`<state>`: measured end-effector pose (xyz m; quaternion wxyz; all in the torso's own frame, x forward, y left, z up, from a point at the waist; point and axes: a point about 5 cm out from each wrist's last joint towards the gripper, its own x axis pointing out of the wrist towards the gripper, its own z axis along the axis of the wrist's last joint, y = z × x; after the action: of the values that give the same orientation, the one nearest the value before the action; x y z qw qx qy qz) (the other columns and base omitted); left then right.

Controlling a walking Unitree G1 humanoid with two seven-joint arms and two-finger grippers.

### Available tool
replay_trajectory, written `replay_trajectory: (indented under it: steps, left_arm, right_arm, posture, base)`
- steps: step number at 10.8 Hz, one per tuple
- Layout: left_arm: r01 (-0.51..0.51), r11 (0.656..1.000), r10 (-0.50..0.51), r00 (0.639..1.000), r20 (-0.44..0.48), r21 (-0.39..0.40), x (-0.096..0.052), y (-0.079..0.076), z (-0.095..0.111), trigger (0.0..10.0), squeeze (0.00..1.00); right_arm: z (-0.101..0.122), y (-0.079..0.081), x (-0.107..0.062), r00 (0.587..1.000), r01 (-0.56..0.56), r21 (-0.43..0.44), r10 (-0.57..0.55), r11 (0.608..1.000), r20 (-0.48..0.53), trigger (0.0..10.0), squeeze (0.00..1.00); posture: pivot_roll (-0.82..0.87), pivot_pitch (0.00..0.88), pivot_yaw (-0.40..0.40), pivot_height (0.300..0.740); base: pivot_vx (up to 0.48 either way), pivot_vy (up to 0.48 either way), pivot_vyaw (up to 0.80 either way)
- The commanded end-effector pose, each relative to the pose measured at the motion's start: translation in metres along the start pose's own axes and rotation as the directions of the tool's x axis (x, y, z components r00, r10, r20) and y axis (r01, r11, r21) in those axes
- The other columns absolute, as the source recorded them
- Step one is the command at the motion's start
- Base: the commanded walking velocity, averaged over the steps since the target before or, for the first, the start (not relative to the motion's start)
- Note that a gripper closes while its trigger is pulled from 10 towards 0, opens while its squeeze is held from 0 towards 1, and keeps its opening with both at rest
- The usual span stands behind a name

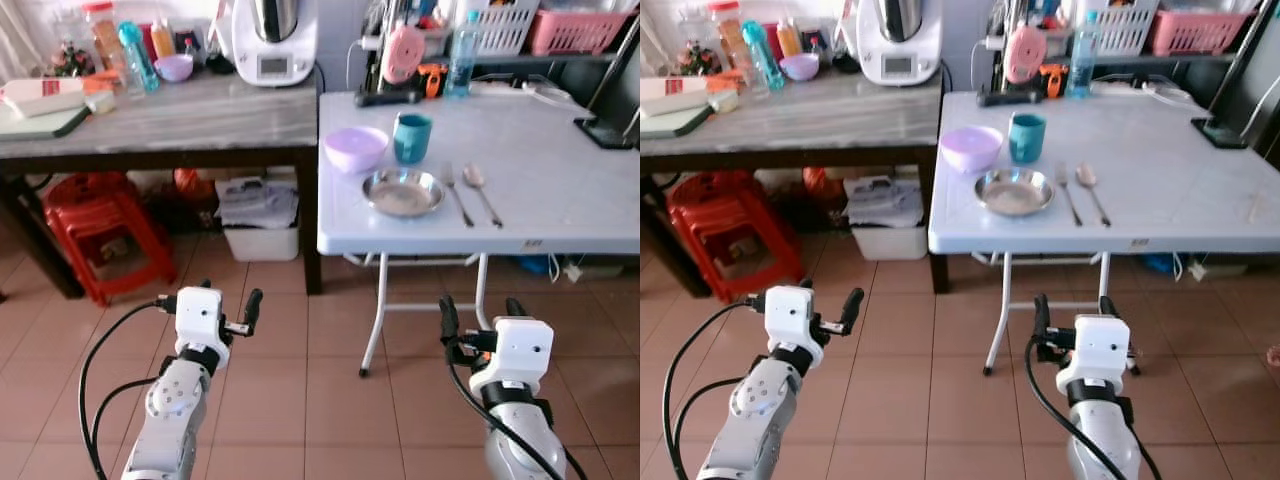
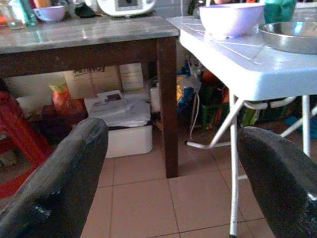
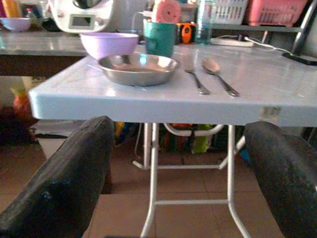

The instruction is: Setting the table

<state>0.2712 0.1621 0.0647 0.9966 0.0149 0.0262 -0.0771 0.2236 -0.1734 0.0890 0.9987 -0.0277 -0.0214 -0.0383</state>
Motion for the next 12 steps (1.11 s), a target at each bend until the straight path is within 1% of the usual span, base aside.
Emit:
replay_trajectory:
  steps: [1, 2, 5, 8, 12]
  left_arm:
    - [-0.021, 1.0, 0.021, 1.0, 0.013, -0.001, 0.0019, 0.0054, 0.0054, 10.0, 0.0]
    - [-0.016, 1.0, 0.016, 1.0, 0.014, -0.005, 0.002, 0.0054, 0.0056, 10.0, 0.0]
    - [0.06, 0.998, -0.059, 0.998, 0.038, -0.024, 0.0024, 0.0022, 0.0107, 10.0, 0.0]
    - [0.088, 0.996, -0.087, 0.995, 0.038, -0.024, 0.0035, -0.0005, 0.0112, 10.0, 0.0]
    - [0.094, 0.995, -0.094, 0.995, 0.028, -0.022, 0.0024, -0.001, 0.0095, 10.0, 0.0]
  right_arm:
    - [0.0019, 0.0043, 0.0022, 1.0, -0.017, 0.009, 0.017, 1.0, 0.004, 10.0, 0.0]
    - [0.0024, 0.0041, 0.0028, 1.0, -0.017, 0.008, 0.017, 1.0, 0.007, 10.0, 0.0]
    - [0.0026, 0.0055, 0.0036, 1.0, -0.02, 0.009, 0.02, 1.0, 0.011, 10.0, 0.0]
    - [0.0024, 0.0061, 0.0043, 1.0, -0.023, 0.008, 0.022, 1.0, 0.013, 10.0, 0.0]
    - [0.0023, 0.0077, 0.0037, 0.999, -0.03, 0.007, 0.03, 1.0, 0.015, 10.0, 0.0]
  posture:
    - [0.05, 0.017, 0.038, 0.74]
    - [0.05, 0.017, 0.038, 0.74]
    - [0.06, 0.013, 0.04, 0.74]
    - [0.05, 0.009, 0.042, 0.74]
    - [0.05, 0.013, 0.045, 0.74]
  base:
    - [0.0, 0.0, 0.0]
    - [0.0, 0.0, 0.0]
    - [0.0, 0.0, 0.0]
    - [0.365, 0.0, 0.0]
    - [0.438, 0.0, 0.0]
